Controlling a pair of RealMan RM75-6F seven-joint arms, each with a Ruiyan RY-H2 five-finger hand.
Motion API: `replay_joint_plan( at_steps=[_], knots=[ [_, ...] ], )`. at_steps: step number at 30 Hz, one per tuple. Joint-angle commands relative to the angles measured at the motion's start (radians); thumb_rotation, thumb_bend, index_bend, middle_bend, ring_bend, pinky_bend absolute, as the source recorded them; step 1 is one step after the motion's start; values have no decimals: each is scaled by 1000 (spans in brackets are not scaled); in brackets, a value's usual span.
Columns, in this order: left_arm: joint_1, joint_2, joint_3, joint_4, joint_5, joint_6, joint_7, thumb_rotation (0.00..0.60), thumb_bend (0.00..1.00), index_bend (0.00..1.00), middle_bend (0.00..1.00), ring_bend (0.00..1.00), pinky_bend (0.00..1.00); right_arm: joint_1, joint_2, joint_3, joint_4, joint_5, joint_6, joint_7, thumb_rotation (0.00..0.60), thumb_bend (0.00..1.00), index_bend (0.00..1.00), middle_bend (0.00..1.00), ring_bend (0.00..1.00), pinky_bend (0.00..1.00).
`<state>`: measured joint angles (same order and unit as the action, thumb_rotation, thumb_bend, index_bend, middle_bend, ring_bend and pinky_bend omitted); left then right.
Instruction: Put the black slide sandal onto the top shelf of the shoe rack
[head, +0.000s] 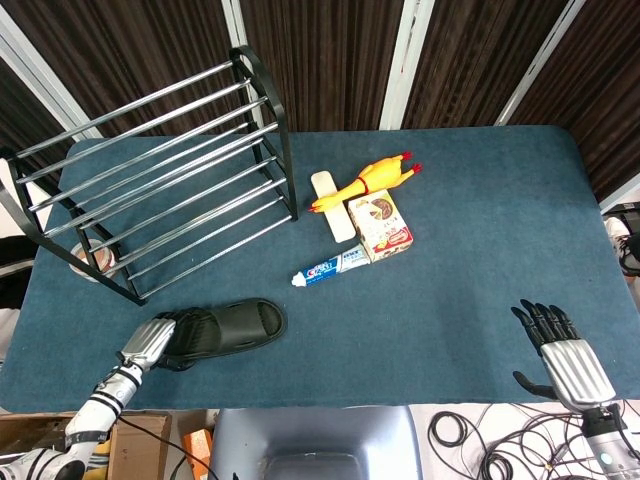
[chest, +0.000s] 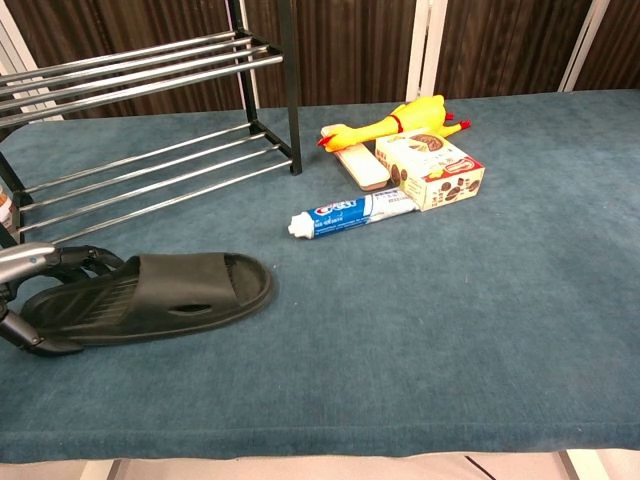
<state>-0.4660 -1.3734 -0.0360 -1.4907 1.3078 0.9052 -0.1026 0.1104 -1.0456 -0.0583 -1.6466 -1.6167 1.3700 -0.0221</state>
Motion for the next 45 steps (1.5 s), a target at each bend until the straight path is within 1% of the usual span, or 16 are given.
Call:
replay_joint_plan(
  at_steps=[1,5,9,12,16,20,23,27,29,31,33,35,36,39,42,45],
  knots=[
    [-2,11,-2,-25,-14,-9,-3,600,238,403,554,612,757,-1,0,-1,0,-1,2,1,600,161,0,4,0,0],
    [2,35,-9,-85,-22,-2,-24,600,249,444,593,651,839,-3,0,-2,2,-3,3,1,600,161,0,4,0,0],
    [21,55,-31,-185,-38,48,-49,600,257,473,611,679,878,-3,0,-3,1,-5,3,0,600,161,0,4,0,0],
    [28,61,-51,-259,-77,87,-2,600,264,478,617,689,889,-2,0,-3,0,-6,1,-1,600,161,0,4,0,0],
    [17,35,-96,-340,-143,138,82,600,270,494,622,693,891,-1,0,-5,-1,-10,1,0,600,161,0,4,0,0],
    [-21,35,-149,-445,-222,127,116,600,280,495,621,693,895,-3,5,-5,-1,-10,4,10,600,161,0,4,0,0],
    [-50,23,-181,-494,-268,138,163,600,288,488,612,693,901,-4,6,-4,2,-10,9,15,600,161,0,4,0,0],
    [-108,19,-241,-582,-391,140,218,600,294,485,608,693,904,-13,-5,13,6,18,24,-13,600,161,0,4,0,0],
    [-139,6,-275,-595,-449,157,245,600,299,484,608,693,903,-12,-3,11,3,15,21,-6,600,160,0,4,0,0],
    [-179,-11,-315,-595,-533,181,280,600,304,483,608,693,903,-10,3,4,2,4,18,4,600,161,0,4,0,0],
    [-224,-26,-360,-589,-628,206,312,600,306,483,608,693,903,-8,8,-2,3,-7,15,17,600,161,0,4,0,0],
    [-262,-35,-392,-574,-689,235,350,600,309,483,609,693,904,-7,11,-4,4,-11,13,23,600,161,0,4,0,0],
    [-285,-42,-407,-558,-710,261,380,600,311,483,611,693,905,-7,12,-4,5,-10,13,25,600,161,0,4,0,0],
    [-327,-59,-431,-519,-730,325,439,600,315,482,618,695,906,-7,14,-4,4,-10,13,29,600,161,0,4,0,0],
    [-347,-63,-466,-501,-756,361,448,600,313,475,627,703,914,-8,15,-4,4,-10,13,29,600,161,0,4,0,0],
    [-364,-52,-489,-484,-781,387,473,600,314,463,636,718,909,-8,14,-4,5,-9,12,29,600,161,0,4,0,0]
  ],
)
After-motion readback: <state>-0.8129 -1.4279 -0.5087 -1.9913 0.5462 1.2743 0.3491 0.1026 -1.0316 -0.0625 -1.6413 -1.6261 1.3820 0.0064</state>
